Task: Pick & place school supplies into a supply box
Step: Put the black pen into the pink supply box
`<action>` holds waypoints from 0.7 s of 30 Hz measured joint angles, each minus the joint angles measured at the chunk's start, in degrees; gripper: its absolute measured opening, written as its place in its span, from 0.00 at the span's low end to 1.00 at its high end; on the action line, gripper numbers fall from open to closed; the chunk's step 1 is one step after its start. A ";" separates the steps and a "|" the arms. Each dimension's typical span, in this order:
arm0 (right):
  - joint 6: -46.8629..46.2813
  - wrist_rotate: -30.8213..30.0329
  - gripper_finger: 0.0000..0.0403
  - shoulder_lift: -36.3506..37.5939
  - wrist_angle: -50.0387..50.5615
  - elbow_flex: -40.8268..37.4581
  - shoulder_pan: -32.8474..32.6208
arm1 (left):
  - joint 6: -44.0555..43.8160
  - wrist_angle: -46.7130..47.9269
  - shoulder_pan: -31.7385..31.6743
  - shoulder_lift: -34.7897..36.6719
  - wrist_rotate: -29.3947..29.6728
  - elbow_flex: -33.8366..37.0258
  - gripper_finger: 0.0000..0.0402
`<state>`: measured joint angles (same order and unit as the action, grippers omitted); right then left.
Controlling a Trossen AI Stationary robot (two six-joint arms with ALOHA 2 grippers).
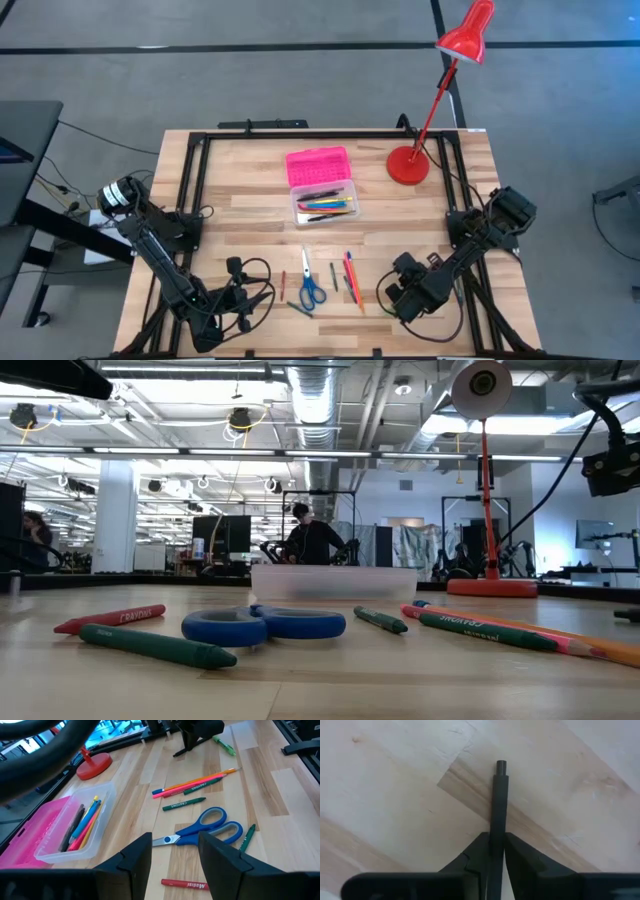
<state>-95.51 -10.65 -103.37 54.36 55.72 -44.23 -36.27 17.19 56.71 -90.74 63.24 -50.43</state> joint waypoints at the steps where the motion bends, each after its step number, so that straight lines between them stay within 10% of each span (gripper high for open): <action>1: 0.65 -0.21 0.11 0.00 -0.17 -0.01 0.00 | 0.00 0.00 0.00 0.00 0.00 0.00 0.39; 21: 13.89 -4.14 0.05 -0.02 -1.65 -0.09 3.55 | 0.42 0.53 -0.15 0.00 0.09 0.00 0.39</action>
<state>-81.62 -14.80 -103.39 52.71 55.64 -40.68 -35.86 17.72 56.55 -90.74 63.33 -50.43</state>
